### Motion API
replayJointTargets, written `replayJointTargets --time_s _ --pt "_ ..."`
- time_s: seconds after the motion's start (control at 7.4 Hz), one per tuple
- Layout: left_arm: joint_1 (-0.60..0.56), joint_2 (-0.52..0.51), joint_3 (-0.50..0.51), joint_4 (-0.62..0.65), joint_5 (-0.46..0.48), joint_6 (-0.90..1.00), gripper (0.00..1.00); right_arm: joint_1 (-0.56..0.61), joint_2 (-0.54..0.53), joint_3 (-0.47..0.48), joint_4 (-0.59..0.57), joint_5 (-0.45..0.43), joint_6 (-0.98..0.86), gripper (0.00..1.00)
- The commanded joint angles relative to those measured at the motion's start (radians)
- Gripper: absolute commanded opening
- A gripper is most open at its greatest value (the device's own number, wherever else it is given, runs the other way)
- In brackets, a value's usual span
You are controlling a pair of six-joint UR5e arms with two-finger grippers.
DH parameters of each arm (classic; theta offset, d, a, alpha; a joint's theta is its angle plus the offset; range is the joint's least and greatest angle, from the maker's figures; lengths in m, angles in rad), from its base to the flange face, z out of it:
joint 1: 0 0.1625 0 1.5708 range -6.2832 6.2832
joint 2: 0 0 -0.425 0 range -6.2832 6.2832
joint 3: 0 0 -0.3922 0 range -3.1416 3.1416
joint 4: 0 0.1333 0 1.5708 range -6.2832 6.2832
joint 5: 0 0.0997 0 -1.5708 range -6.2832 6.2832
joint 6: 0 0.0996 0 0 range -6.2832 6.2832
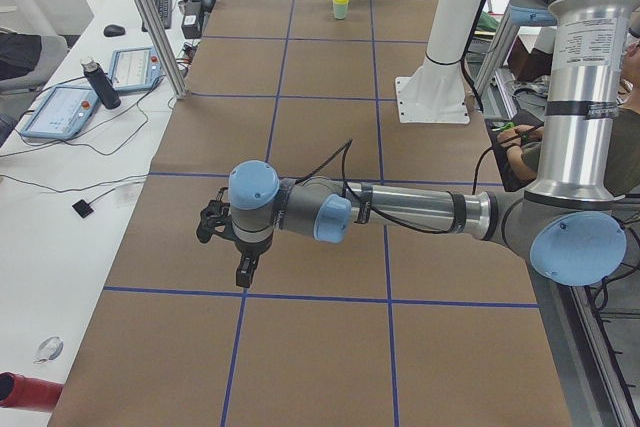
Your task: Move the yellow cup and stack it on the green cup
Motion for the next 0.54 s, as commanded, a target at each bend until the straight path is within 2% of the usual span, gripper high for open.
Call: replayJointTargets --time_s 0.0,0.14,0.41 --pt "0.001 0.022 -0.008 -0.002 0.000 0.004 1.00 0.000 0.006 -0.002 -0.006 0.012 0.003 0.99" --pt "0.000 0.023 -0.017 0.003 0.000 0.006 1.00 0.000 0.003 -0.006 -0.006 0.052 0.001 0.99" --pt "0.002 0.024 -0.024 0.003 -0.004 0.000 1.00 0.000 -0.008 0.004 -0.004 0.053 0.001 0.99"
